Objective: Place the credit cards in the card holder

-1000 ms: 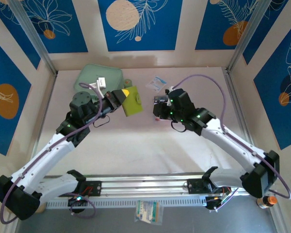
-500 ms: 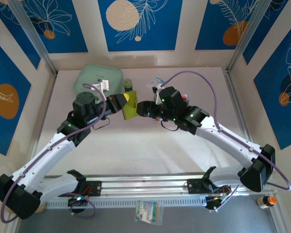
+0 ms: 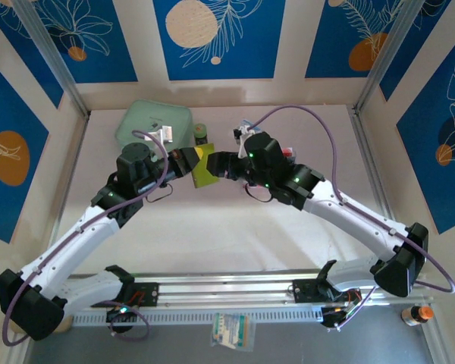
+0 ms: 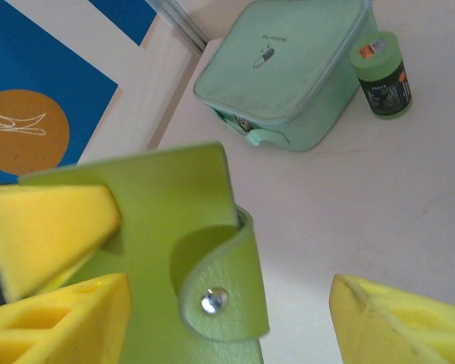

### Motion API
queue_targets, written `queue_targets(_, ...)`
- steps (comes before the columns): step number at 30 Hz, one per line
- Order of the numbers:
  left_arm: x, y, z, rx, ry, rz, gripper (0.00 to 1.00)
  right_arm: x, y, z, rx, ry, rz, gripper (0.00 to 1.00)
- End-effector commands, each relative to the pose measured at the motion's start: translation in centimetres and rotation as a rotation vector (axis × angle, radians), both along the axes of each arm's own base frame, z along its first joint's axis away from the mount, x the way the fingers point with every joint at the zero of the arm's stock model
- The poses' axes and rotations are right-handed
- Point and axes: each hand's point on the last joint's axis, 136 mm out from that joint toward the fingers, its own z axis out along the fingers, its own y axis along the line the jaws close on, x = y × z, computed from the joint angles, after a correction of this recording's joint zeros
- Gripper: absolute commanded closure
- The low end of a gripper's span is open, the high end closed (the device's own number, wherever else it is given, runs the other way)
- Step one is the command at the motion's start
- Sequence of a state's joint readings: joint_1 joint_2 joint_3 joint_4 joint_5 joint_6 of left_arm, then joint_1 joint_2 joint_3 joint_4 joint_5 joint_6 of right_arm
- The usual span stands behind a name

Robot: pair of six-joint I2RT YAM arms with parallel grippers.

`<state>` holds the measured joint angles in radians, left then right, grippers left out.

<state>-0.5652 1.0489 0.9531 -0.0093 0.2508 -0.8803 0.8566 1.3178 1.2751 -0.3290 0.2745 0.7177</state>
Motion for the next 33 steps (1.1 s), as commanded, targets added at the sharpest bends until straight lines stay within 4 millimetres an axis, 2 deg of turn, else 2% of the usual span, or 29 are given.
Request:
queue_targets(1,0.0,-0.1,0.8,-0.002,-0.043,-0.010,1.00,0.7,0.7,0.7,0.012,-0.022,-0.007,0.32)
queue_targets(6,0.1,-0.1,0.8,-0.004,-0.046,-0.009,1.00,0.9,0.4,-0.4,-0.014,0.006,-0.018,0.37)
queue_targets(13,0.3,-0.3,1.0,-0.005,-0.051,-0.010,1.00,0.9,-1.6,-3.8,-0.047,0.085,-0.069,0.51)
queue_targets(19,0.4,-0.4,1.2,-0.011,-0.054,-0.012,1.00,1.1,-2.6,-5.7,-0.057,0.129,-0.094,0.56)
queue_targets(23,0.4,-0.5,1.1,-0.013,-0.052,-0.015,1.00,1.0,-2.0,-5.9,-0.051,0.149,-0.065,0.57)
queue_targets(33,0.6,-0.6,0.9,-0.013,-0.049,-0.017,1.00,-0.6,1.1,-5.4,-0.002,0.196,0.081,0.61)
